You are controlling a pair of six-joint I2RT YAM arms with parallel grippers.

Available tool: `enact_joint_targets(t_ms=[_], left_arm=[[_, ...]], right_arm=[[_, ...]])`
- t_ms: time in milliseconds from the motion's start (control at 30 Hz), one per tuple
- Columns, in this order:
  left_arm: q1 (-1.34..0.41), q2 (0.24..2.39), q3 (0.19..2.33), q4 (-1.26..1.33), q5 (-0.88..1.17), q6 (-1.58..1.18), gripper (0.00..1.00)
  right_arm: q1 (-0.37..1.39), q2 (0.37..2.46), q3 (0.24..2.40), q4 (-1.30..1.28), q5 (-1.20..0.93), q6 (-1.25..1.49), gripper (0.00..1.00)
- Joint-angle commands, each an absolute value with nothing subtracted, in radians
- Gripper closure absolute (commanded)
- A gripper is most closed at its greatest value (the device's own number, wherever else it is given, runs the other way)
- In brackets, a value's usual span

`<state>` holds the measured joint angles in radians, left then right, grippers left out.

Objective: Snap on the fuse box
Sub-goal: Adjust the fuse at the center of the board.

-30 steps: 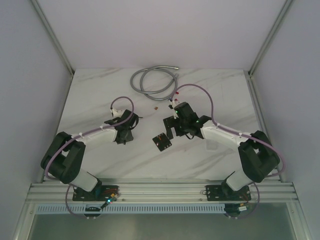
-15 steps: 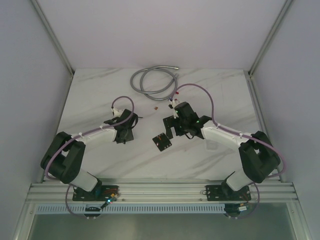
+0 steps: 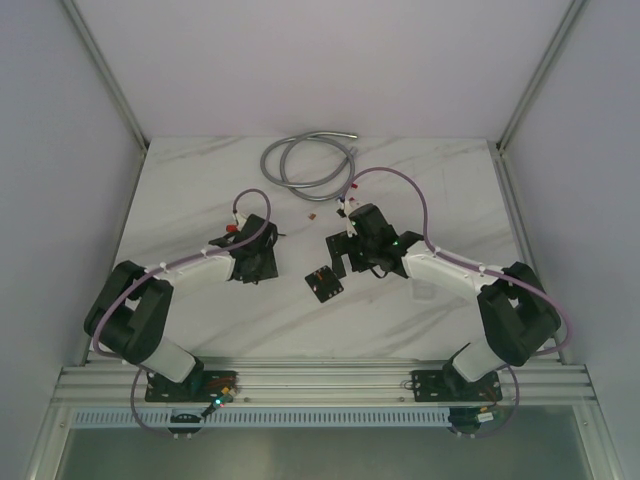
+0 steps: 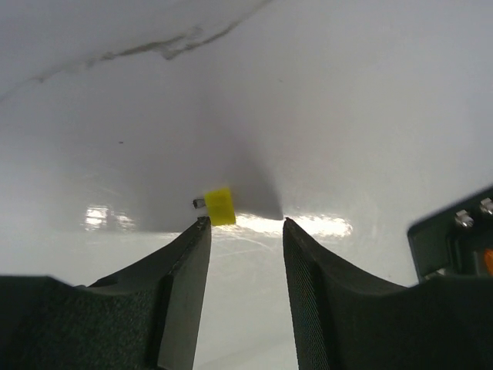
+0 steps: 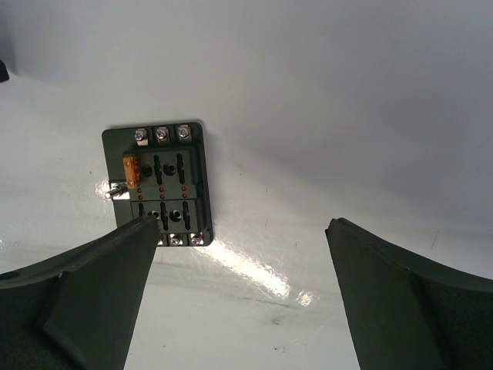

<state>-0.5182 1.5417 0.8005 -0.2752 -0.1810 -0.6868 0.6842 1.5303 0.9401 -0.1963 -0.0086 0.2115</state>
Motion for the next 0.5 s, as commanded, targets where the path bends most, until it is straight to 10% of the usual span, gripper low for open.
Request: enact_joint_targets(t_ms=[0,467], left_arm=[[-0.527,1.510,0.824,-0.277,-0.079,-0.670,0.48],[-0.512,1.542,0.907,-0.358,-0.149,-0.228,0.42]], right_arm=[[0.680,1.511,0.932,-0.182,-0.020,0.198,0.01],[0.680,1.492,0.911,-0.144,-0.036,0.196,0.00]])
